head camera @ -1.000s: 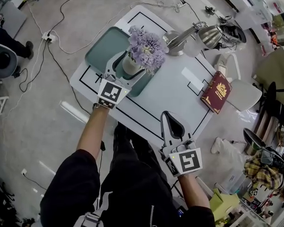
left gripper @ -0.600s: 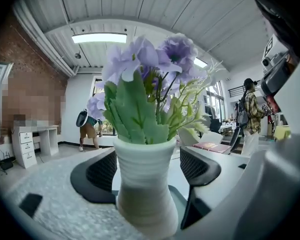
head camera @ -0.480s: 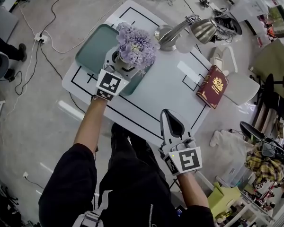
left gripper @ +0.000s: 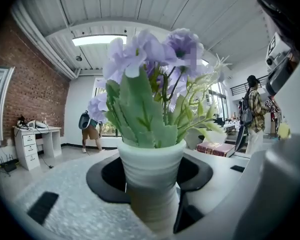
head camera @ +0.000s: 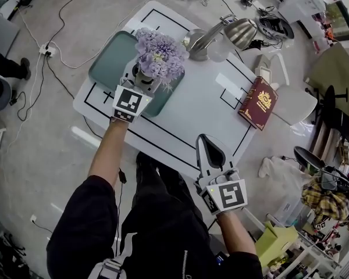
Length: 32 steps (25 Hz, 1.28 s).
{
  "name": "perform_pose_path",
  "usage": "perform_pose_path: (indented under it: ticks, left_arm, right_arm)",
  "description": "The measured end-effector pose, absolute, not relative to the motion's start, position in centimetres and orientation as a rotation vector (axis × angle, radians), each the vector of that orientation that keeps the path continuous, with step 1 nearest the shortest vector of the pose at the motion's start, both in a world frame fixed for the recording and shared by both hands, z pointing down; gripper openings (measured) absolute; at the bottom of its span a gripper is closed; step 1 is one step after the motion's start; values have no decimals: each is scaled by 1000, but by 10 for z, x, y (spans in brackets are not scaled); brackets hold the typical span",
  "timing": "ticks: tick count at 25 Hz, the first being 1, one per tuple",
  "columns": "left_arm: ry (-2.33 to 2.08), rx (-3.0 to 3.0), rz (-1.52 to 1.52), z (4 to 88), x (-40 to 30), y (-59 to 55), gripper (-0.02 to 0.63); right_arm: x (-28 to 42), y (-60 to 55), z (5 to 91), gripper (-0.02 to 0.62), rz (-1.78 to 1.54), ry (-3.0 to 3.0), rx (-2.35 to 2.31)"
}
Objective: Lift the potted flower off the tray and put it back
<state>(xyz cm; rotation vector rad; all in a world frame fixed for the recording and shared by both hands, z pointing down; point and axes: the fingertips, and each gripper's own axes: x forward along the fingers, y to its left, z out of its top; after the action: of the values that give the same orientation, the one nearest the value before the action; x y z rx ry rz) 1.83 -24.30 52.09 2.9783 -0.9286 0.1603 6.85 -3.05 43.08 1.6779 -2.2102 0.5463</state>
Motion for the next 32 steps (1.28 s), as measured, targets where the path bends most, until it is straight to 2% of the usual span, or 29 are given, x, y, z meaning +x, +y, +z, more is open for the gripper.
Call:
perform_pose_path:
  ticks: [8,22,32]
  left_arm:
    - [-950,2978,156,512,15,-235,235]
    - [-1051,2965,177,449,-27,-196,235]
    - [-1201,2875,227,411,-60,-146,235]
  right_arm:
    - [71,-30,426,8,541,-2241,1675]
    - [52,-41,403,8,505,-2360,1559]
    - [41,-50,397,8,357,-2511,1482]
